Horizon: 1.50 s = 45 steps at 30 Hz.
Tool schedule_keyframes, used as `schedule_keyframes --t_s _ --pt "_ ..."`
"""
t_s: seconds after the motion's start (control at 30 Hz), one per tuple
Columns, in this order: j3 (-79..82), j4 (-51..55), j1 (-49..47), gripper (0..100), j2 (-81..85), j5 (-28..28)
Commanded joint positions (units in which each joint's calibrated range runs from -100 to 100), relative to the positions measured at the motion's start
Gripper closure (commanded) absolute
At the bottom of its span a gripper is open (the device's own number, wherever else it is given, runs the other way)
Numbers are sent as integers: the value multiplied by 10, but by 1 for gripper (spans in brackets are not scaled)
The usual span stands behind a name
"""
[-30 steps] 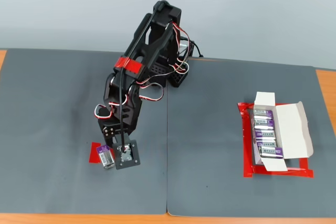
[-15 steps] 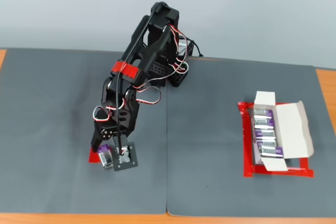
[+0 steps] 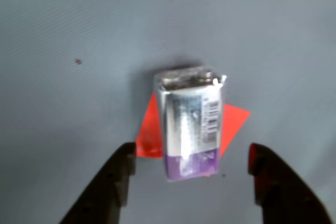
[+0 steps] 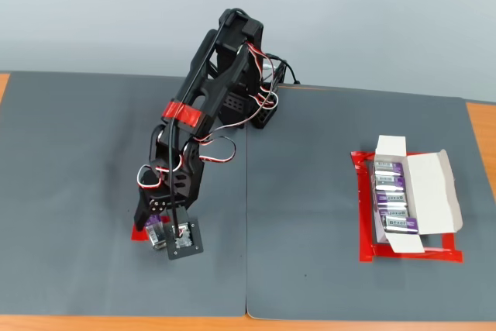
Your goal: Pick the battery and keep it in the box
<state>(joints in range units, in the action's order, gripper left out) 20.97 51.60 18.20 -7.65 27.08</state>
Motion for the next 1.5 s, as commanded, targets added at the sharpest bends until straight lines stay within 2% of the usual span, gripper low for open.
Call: schedule_keyframes --t_s 0.0,1.47 --pt "-35 -6 -6 75 0 -3" --pt "-66 -6 11 76 -65 0"
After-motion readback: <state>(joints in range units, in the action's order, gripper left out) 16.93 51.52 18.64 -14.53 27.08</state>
